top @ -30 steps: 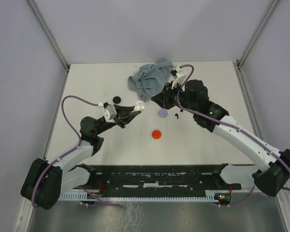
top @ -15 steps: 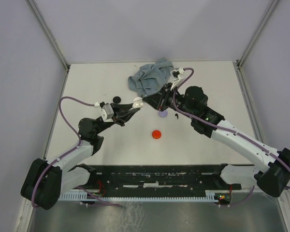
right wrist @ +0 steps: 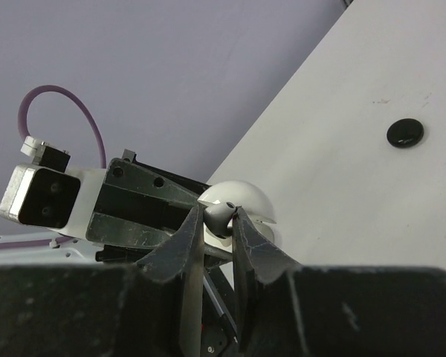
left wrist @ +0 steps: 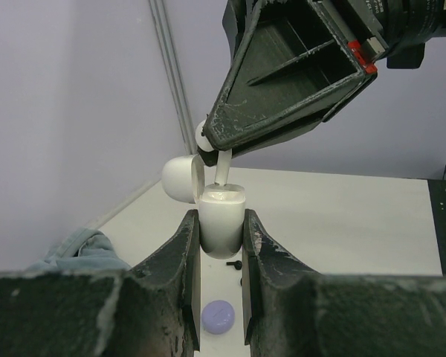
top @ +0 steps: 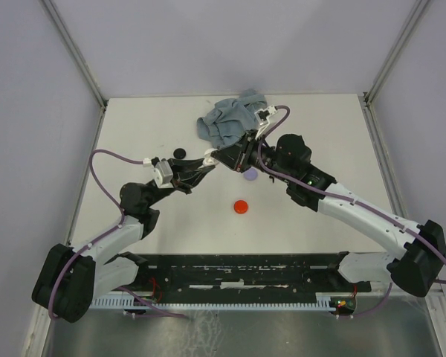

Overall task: Insert the wireless bluetooth earbuds into the charging case
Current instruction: Place the earbud in the charging case.

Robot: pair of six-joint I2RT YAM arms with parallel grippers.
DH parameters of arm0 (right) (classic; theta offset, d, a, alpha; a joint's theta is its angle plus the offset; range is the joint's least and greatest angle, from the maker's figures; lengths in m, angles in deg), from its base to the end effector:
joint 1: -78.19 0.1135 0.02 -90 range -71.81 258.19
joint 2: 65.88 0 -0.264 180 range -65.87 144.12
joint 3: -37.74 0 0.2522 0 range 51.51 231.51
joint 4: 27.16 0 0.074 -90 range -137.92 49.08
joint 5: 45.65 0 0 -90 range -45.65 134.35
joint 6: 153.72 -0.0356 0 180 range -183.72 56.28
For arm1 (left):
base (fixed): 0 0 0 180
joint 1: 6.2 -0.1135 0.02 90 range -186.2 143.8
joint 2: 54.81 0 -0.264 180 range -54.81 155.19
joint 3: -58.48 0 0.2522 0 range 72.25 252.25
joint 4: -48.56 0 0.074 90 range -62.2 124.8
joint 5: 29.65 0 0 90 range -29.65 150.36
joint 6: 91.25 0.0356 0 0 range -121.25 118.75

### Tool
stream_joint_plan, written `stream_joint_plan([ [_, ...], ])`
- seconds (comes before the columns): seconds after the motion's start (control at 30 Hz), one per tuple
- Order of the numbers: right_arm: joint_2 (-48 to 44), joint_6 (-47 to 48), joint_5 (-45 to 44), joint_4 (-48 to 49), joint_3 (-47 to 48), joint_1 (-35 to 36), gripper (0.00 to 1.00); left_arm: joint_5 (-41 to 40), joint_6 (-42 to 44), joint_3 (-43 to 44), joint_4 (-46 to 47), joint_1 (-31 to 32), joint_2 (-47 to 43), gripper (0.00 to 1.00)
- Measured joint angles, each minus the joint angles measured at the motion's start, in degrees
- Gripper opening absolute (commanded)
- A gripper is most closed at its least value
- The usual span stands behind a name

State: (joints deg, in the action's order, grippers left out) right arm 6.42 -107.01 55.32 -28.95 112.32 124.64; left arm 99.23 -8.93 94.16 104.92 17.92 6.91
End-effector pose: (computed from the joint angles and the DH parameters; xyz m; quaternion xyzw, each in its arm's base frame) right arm 0.2023 0.2226 0.3760 -0.0872 0.6987 0.5464 0.4535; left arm 0.1819 -0.1059 0.2866 0.3528 0.4231 -0.3834 0.7413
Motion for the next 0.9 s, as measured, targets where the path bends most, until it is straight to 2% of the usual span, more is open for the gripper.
stream_joint_plan([
  [0.57, 0.22, -0.98, -0.50, -2.97, 0.00, 0.31, 0.16, -1.09, -0.17, 0.00, 0.33, 0.02, 0.61, 0.03],
  [0.73, 0.61, -2.16, -0.83, -3.50, 0.09, 0.39, 0.19, -1.03, -0.17, 0.00, 0.28, 0.09, 0.61, 0.03],
  [0.9, 0.92, -3.04, -2.64, -6.56, 1.44, 0.70, 0.29, -0.81, -0.17, 0.00, 0.00, 0.13, 0.66, 0.03],
])
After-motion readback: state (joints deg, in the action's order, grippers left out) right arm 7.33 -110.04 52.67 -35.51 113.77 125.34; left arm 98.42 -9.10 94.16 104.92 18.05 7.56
